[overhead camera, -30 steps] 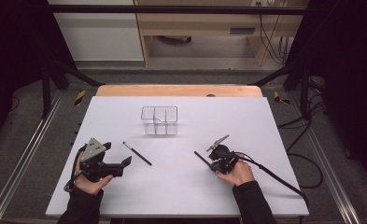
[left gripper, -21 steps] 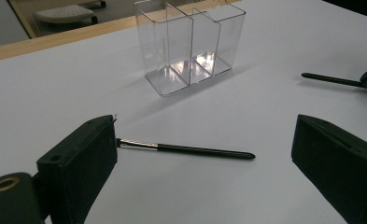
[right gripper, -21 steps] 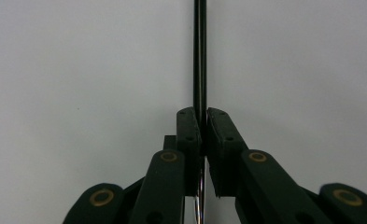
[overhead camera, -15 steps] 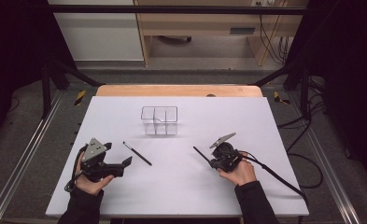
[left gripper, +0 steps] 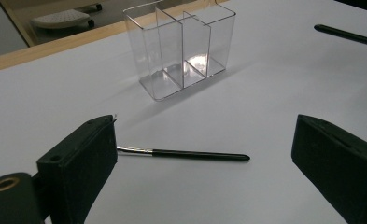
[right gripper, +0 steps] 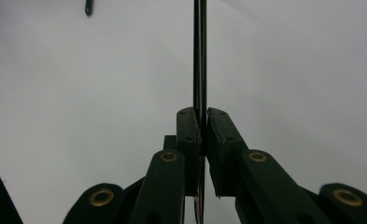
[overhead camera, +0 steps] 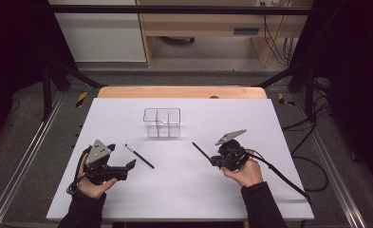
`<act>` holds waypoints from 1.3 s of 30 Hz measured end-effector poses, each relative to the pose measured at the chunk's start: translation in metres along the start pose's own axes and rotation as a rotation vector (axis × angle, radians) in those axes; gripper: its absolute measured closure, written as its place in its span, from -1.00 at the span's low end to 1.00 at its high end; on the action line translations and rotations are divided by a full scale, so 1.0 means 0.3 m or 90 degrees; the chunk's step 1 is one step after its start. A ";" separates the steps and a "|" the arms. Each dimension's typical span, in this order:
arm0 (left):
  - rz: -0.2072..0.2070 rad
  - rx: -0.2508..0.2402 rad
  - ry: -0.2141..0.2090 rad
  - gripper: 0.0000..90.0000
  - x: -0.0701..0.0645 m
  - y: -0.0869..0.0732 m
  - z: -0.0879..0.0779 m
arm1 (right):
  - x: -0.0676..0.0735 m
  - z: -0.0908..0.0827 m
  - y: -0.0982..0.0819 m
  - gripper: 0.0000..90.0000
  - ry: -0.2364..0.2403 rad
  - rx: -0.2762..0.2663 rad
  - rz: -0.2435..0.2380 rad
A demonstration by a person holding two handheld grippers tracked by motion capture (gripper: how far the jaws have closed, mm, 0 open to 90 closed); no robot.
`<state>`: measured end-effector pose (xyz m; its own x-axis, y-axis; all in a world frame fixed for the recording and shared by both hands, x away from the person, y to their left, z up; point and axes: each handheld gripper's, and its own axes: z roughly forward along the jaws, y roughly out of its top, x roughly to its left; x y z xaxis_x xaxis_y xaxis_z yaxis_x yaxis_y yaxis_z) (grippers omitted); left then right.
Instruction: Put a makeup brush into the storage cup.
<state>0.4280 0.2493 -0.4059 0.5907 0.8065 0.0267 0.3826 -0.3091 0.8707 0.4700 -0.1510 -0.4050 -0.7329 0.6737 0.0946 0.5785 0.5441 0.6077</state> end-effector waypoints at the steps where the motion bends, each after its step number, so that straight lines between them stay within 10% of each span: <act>1: 0.008 0.001 -0.001 -0.86 -0.003 0.007 0.000 | 0.002 -0.008 0.010 0.87 0.003 -0.007 -0.008; 39: 0.216 0.062 -0.060 -0.88 -0.174 0.146 0.099 | 0.119 -0.046 0.185 0.87 0.080 0.021 -0.092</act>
<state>0.4351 0.1788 -0.3837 0.7571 0.6010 0.2562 0.2165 -0.6008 0.7696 0.4711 -0.1036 -0.3569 -0.8471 0.5204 0.1078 0.4738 0.6476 0.5967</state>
